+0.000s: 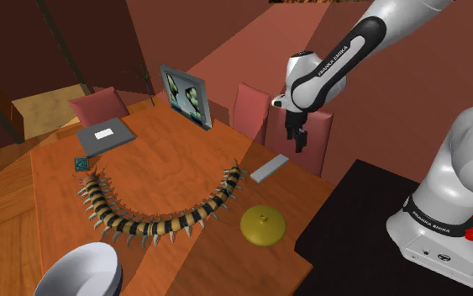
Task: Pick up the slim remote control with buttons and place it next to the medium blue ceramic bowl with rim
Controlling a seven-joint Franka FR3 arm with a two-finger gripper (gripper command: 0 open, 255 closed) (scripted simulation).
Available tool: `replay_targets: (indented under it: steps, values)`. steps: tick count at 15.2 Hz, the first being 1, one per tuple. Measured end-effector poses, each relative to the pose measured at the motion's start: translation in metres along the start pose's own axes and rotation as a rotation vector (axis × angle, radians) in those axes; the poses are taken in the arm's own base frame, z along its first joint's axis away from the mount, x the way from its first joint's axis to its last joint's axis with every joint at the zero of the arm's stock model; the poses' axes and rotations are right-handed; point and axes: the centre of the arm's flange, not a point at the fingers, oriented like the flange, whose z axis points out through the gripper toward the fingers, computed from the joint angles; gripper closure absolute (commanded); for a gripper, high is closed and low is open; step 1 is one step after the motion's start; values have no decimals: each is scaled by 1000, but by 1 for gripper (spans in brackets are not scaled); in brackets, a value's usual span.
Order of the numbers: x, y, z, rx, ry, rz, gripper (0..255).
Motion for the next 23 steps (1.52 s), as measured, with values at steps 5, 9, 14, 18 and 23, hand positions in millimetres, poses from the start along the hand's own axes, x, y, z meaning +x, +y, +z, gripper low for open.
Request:
replay_targets:
  steps: [5, 9, 14, 18, 23]
  values:
    - [29, 26, 55, -23, 11, -172, 0]
    - [54, 48, 92, -43, 21, -312, 0]
    - [66, 55, 124, -52, 26, -384, 0]
    - [68, 56, 147, -52, 26, -387, 0]
    - [68, 56, 154, -52, 26, -387, 0]
